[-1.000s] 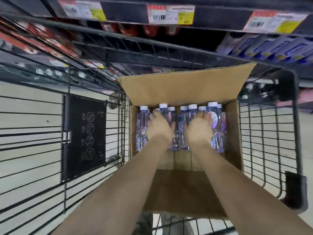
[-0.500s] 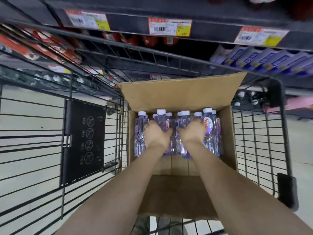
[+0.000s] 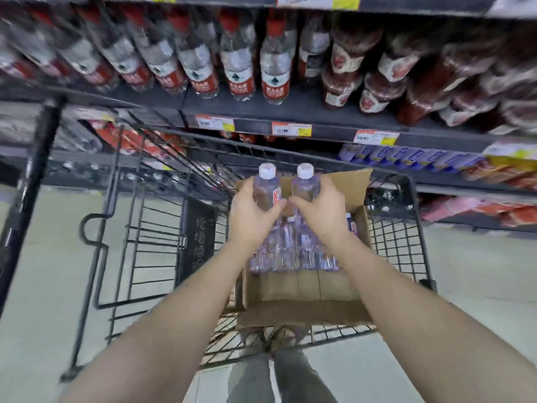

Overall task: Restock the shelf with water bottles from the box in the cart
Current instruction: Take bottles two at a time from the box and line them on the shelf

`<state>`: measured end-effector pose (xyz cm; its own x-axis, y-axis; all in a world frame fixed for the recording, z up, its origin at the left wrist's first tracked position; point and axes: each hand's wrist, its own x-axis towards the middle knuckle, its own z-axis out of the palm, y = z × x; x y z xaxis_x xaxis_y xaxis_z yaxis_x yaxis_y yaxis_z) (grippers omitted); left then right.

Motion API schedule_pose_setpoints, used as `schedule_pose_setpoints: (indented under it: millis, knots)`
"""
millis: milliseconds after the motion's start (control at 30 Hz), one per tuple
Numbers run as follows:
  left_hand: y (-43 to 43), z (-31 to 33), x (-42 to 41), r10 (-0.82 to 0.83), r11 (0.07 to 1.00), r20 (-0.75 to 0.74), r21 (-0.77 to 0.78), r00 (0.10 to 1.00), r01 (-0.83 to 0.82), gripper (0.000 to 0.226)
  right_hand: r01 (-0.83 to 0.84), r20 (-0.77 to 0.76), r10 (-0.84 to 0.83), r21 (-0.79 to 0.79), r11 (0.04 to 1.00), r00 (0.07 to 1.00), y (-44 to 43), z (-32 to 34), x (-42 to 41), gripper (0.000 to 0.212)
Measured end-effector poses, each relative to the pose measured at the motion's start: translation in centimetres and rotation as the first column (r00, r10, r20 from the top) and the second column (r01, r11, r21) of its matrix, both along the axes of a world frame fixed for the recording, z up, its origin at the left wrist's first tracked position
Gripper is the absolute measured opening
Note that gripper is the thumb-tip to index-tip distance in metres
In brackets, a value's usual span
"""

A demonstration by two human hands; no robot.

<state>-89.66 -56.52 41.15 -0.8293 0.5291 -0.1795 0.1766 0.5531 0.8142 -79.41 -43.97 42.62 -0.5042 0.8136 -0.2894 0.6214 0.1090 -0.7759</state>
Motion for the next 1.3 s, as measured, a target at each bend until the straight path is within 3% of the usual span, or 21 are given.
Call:
schedule_pose_setpoints:
  millis: [300, 367, 533, 667, 867, 1067, 1300]
  knots:
    - [-4.9, 17.4, -4.5, 0.015, 0.989, -0.140, 0.150, 0.990, 0.006, 0.088, -0.138, -0.180, 0.164, 0.149, 0.979, 0.970, -3.3, 17.6, -4.7, 0.058]
    - [-6.7, 20.8, -5.4, 0.076, 0.980, -0.162, 0.192, 0.984, -0.044, 0.077, -0.165, -0.221, 0.197, 0.156, 0.974, 0.955, -4.9, 21.5, -5.8, 0.072]
    - [-13.5, 28.8, -7.2, 0.181, 0.939, -0.234, 0.329, 0.955, -0.097, 0.069, -0.213, -0.346, 0.290, 0.245, 0.946, 0.892, -10.5, 30.7, -8.0, 0.061]
    - [-21.8, 34.6, -8.1, 0.279, 0.910, -0.333, 0.390, 0.901, -0.139, 0.071, -0.211, -0.403, 0.318, 0.287, 0.934, 0.858, -16.8, 36.8, -9.5, 0.076]
    - [-36.5, 42.7, -9.2, 0.330, 0.908, -0.391, 0.381, 0.859, -0.176, 0.085, -0.311, -0.452, 0.434, 0.321, 0.894, 0.779, -29.3, 43.9, -12.1, 0.081]
    - [-48.4, 49.3, -11.2, 0.455, 0.858, -0.383, 0.431, 0.804, -0.280, 0.069, -0.420, -0.487, 0.557, 0.369, 0.829, 0.673, -40.9, 50.1, -15.4, 0.081]
    - [-59.1, 53.2, -16.6, 0.582, 0.790, -0.409, 0.490, 0.703, -0.369, 0.070, -0.508, -0.479, 0.658, 0.419, 0.753, 0.581, -49.5, 53.9, -21.6, 0.077]
